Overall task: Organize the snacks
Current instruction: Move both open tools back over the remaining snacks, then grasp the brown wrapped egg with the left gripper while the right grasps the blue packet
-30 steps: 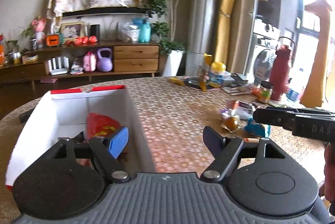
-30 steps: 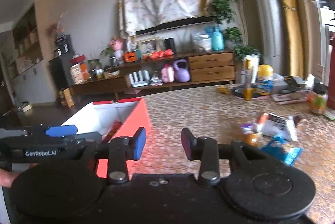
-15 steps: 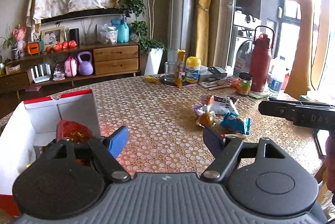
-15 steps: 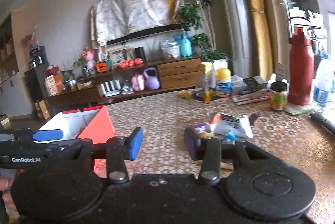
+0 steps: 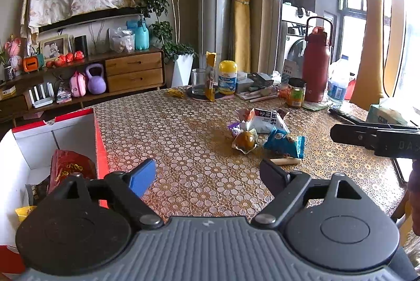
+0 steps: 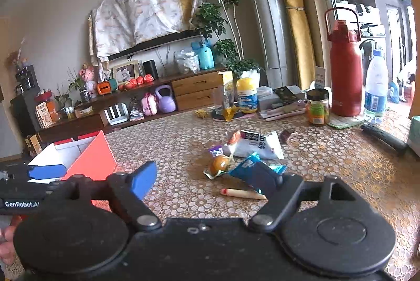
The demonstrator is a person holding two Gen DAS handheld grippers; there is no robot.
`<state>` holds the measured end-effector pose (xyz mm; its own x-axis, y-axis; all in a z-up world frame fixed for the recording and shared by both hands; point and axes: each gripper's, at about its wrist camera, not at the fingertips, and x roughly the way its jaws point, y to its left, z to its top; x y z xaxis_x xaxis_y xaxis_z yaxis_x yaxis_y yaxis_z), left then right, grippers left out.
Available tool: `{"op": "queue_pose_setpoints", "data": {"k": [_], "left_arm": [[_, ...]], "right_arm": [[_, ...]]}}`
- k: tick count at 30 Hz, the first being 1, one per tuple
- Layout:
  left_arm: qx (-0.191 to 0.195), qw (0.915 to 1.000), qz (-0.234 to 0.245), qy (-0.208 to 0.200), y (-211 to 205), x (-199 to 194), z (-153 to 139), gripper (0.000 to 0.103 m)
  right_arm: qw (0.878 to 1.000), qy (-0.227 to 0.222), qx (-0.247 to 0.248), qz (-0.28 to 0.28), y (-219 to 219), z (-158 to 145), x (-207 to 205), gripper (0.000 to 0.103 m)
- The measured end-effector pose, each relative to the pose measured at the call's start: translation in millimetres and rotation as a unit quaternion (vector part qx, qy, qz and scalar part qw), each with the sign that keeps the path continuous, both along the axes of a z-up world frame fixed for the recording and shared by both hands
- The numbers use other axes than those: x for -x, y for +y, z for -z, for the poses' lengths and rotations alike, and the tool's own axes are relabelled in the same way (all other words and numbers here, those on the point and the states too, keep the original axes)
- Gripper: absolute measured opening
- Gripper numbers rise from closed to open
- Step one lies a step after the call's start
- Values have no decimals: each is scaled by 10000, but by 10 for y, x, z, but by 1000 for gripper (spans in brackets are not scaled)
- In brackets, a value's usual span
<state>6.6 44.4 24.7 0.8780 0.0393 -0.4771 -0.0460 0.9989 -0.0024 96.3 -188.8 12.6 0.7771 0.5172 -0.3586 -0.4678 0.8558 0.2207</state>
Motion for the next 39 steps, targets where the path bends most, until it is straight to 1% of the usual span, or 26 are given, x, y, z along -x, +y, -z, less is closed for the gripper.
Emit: {"op": "queue_pose_setpoints", "data": {"k": [4, 5, 6, 7, 9, 14, 17, 22, 26, 33, 39], "left_arm": [[-11, 10000, 54, 74, -27, -39, 40, 87], [-28, 9999, 64, 110, -42, -56, 55, 89], [-47, 9999, 68, 149, -55, -74, 71, 96], [-67, 9999, 54, 146, -70, -79, 88, 101], [-97, 9999, 40, 124, -94, -87, 109, 101], [-170, 9993, 224, 258, -180, -162, 186, 101], [-186, 9990, 302, 288, -228, -203, 226, 101], [-191, 9984, 396, 347, -282, -263, 299, 101], [-140, 9982, 434, 392, -279, -302, 362, 101], [-111, 9979, 470, 439, -256, -452, 439, 101], [-109, 9973, 541, 491, -239, -585, 499, 101]], "right_arm": [[10000, 45, 16, 78, -75, 57, -35, 81], [9999, 57, 20, 105, -91, 70, -47, 82], [9999, 69, 25, 130, -108, 85, -60, 83], [9998, 85, 27, 152, -123, 102, -71, 84], [9997, 140, 29, 209, -153, 147, -88, 86], [9992, 250, 53, 292, -196, 233, -133, 89], [9990, 306, 84, 328, -214, 275, -169, 93], [9983, 431, 199, 337, -212, 375, -256, 97], [9978, 440, 367, 339, -177, 450, -368, 98], [9965, 404, 664, 294, -101, 540, -700, 98], [9940, 366, 1014, 165, 47, 620, -984, 97]]}}
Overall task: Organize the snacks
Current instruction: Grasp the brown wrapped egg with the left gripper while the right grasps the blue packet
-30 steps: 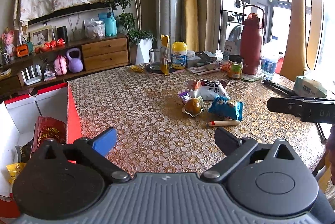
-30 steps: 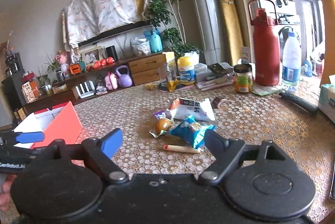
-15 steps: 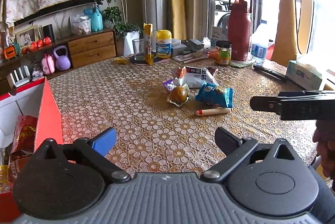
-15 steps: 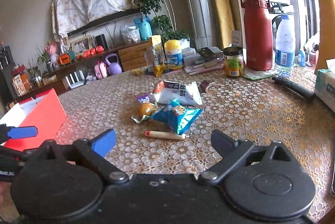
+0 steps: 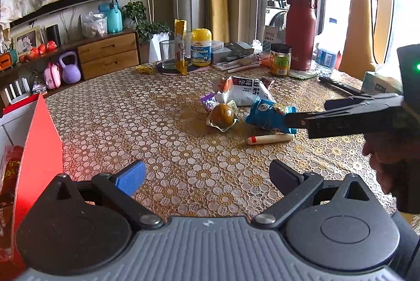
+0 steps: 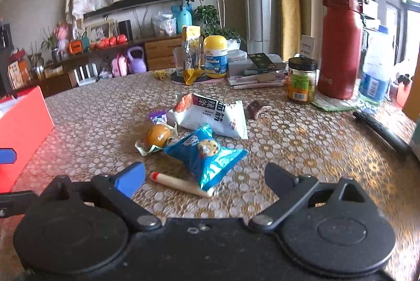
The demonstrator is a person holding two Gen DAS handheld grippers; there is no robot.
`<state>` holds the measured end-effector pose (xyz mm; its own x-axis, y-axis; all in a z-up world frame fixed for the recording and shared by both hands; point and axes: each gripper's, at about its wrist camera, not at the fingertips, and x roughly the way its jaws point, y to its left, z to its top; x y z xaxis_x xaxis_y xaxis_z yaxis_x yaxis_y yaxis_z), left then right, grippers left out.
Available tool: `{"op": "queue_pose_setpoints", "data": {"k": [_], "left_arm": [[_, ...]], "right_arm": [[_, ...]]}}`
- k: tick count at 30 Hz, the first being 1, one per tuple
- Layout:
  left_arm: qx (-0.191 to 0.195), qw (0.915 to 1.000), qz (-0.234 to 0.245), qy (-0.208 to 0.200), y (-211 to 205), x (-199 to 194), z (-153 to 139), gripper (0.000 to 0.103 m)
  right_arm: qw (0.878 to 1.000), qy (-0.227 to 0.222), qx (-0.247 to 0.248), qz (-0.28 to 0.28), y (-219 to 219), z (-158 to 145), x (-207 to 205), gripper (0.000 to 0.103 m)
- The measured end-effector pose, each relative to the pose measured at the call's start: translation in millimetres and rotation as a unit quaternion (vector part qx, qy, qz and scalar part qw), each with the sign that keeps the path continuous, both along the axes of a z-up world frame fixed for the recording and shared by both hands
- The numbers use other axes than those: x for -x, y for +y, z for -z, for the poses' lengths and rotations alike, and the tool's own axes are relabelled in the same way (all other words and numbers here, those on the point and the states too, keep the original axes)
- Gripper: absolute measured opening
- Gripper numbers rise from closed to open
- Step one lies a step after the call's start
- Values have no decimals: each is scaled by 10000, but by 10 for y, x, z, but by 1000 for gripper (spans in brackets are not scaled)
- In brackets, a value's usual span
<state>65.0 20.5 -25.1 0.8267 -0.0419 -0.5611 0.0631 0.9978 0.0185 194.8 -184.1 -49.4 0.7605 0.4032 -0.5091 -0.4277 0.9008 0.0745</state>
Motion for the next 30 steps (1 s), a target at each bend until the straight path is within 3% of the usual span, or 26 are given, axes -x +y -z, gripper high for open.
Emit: {"op": "queue_pose_setpoints", "data": {"k": [9, 14, 24, 26, 30], "left_arm": [[-10, 10000, 11, 53, 44, -233, 68, 101], [21, 10000, 19, 45, 39, -369, 81, 101], [74, 9999, 97, 33, -36, -764, 124, 101], [50, 9999, 125, 56, -66, -880, 157, 101], [58, 9997, 173, 142, -139, -1114, 244, 101]], "right_arm": [[9996, 23, 242, -122, 206, 93, -415, 96], [9994, 254, 202, -84, 210, 187, -622, 91], [9992, 365, -64, -151, 148, 268, -638, 46], [9992, 358, -142, -133, 114, 266, -624, 39], [9988, 380, -317, -48, 16, 265, -604, 37]]}}
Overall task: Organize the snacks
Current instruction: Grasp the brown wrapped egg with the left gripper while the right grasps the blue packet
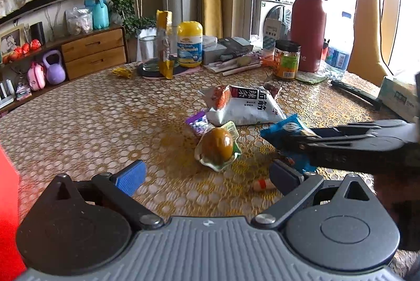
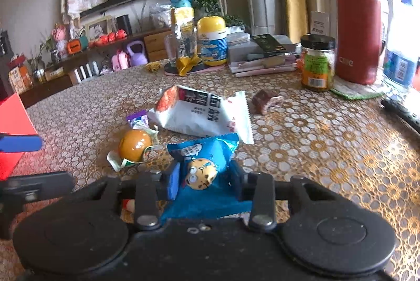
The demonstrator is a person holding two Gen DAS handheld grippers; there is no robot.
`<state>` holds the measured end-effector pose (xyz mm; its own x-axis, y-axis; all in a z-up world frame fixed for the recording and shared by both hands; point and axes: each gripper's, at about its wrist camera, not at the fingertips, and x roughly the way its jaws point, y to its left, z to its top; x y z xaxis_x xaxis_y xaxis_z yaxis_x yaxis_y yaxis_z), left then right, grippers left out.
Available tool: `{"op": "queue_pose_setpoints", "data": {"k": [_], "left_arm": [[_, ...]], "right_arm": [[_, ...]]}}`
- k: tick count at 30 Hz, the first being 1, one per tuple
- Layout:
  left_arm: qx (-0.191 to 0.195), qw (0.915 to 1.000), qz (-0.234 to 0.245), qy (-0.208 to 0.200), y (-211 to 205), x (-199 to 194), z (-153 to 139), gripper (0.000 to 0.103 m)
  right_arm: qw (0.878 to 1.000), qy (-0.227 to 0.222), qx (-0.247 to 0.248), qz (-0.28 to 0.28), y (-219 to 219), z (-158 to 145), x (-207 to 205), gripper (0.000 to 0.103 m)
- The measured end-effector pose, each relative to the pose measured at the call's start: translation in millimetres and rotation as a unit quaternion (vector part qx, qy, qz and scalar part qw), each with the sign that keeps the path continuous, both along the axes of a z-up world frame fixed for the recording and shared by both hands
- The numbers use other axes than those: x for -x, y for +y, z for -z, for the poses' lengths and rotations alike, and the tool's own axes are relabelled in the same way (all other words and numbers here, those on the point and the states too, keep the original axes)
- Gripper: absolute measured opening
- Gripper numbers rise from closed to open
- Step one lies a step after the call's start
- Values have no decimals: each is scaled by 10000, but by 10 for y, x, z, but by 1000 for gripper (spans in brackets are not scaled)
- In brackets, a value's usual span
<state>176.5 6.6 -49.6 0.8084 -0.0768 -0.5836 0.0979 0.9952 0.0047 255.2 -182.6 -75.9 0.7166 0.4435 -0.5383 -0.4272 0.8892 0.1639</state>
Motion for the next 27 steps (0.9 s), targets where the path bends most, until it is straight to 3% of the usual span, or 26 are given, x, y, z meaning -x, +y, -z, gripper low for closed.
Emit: {"op": "queue_pose_setpoints", "data": {"k": [18, 20, 22, 27], "left_arm": [[12, 9999, 19, 172, -168, -660, 290, 99], [29, 9998, 46, 204, -171, -690, 305, 89], [-1, 9996, 73, 257, -190, -718, 321, 72], [-48, 9995, 12, 303, -206, -704, 361, 55]], "right_arm": [[9973, 59, -598, 423, -407, -74, 266, 37], [9972, 66, -621, 422, -408, -72, 268, 37], [9971, 54, -631, 417, -404, -72, 280, 37], [9968, 47, -675, 436, -412, -82, 305, 37]]}}
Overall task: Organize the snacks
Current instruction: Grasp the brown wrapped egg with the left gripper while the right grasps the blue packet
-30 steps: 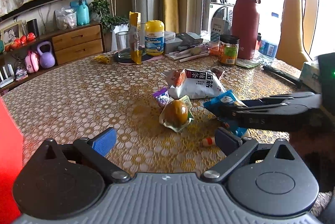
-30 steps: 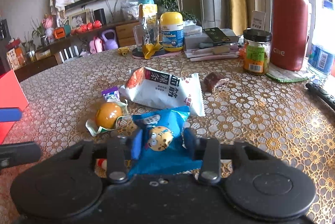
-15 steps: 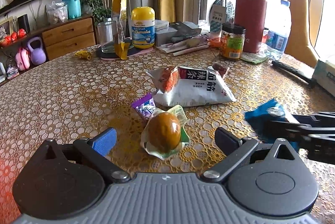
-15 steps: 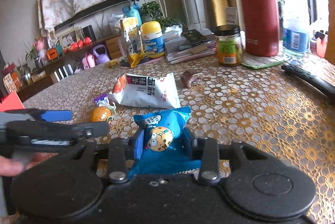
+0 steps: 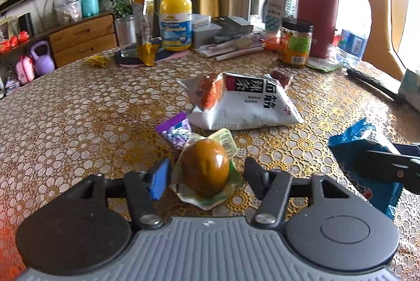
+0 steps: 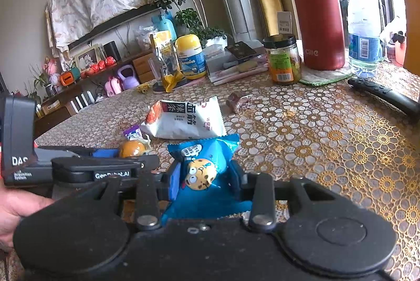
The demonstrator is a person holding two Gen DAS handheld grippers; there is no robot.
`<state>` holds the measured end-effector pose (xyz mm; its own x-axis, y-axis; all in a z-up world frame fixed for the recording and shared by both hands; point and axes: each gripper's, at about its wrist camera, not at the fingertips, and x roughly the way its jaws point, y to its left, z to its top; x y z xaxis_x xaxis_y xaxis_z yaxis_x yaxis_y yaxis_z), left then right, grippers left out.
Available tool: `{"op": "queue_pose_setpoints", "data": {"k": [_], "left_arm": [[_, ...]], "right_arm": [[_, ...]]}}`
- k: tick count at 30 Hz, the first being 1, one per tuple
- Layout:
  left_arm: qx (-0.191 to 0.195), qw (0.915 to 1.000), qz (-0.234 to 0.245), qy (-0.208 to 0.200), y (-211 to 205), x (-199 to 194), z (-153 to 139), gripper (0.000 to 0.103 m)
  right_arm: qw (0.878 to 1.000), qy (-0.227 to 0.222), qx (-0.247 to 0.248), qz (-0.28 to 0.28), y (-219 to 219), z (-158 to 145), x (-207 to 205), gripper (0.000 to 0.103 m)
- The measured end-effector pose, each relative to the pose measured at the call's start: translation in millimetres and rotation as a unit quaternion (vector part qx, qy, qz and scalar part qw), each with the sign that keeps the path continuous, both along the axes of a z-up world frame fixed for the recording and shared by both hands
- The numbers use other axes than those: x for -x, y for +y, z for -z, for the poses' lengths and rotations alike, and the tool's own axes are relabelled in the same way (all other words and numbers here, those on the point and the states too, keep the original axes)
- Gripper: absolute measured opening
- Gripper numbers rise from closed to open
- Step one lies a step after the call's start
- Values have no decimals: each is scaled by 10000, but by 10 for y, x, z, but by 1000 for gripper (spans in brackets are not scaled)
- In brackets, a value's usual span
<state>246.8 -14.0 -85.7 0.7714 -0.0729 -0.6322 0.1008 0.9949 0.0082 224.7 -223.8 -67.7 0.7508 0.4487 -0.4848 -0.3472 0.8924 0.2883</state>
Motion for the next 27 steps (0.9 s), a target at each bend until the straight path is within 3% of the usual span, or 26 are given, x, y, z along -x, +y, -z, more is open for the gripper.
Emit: {"op": "queue_pose_setpoints", "data": {"k": [14, 27], "left_arm": [[176, 9998, 51, -94, 12, 227, -130, 50], [301, 9978, -202, -561, 197, 1037, -575, 49]], "right_arm": [[10000, -38, -20, 26, -7, -53, 103, 37], [9998, -145, -95, -81, 61, -189, 378, 37]]}}
